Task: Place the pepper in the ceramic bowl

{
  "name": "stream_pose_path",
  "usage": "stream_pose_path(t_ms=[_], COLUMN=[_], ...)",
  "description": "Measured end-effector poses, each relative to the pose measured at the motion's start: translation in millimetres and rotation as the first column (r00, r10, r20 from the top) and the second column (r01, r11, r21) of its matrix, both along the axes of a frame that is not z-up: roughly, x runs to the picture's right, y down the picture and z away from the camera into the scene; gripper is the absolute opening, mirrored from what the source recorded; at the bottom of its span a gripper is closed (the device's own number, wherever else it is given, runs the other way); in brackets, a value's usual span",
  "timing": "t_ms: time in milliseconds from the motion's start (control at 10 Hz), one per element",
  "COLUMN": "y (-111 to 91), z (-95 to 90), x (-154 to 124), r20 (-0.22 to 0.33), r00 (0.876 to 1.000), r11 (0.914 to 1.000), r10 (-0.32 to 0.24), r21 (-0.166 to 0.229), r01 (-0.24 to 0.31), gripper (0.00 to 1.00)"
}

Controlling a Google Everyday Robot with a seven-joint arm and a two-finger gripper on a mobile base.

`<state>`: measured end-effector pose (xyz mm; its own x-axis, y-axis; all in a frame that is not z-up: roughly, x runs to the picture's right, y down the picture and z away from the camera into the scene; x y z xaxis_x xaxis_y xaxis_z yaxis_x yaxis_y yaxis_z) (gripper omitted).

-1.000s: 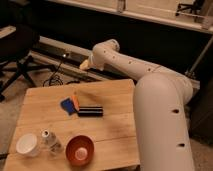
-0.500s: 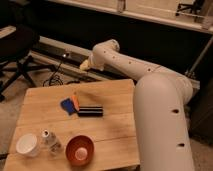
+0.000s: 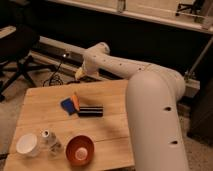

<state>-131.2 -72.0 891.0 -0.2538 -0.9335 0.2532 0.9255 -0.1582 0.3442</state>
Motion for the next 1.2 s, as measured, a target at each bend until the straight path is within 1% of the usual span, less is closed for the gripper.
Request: stream_pose_path(t_ms=[100, 200, 300, 500, 700, 800, 1000, 1100, 1200], y=[12.7, 33.7, 42.8, 67.6, 92.1, 105.1, 123.4, 128.6, 132.8], z=[-0.5, -0.7, 1.4, 14.0, 25.2, 31.8, 44.6, 50.6, 57.2], x=[-5.4, -16.1, -21.6, -32.9, -46.8, -55.6, -66.8, -70.7, -76.5], r20=[-0.011, -0.03, -0.04, -0.064, -0.056, -0.049, -0.032, -0.025, -0.018], r00=[0.999, 0.995, 0.991, 0.983, 0.978, 0.976, 0.975, 0.976, 0.975], r11=[0.9992, 0.994, 0.9902, 0.9779, 0.9636, 0.9544, 0.9403, 0.9359, 0.9319], r10=[-0.036, -0.098, -0.124, -0.174, -0.199, -0.212, -0.22, -0.218, -0.22], r21=[-0.018, -0.052, -0.069, -0.129, -0.193, -0.225, -0.273, -0.289, -0.3], r01=[0.035, 0.096, 0.121, 0.164, 0.185, 0.196, 0.203, 0.202, 0.205], gripper=[0.8, 0.8, 0.8, 0.8, 0.8, 0.8, 0.79, 0.74, 0.62])
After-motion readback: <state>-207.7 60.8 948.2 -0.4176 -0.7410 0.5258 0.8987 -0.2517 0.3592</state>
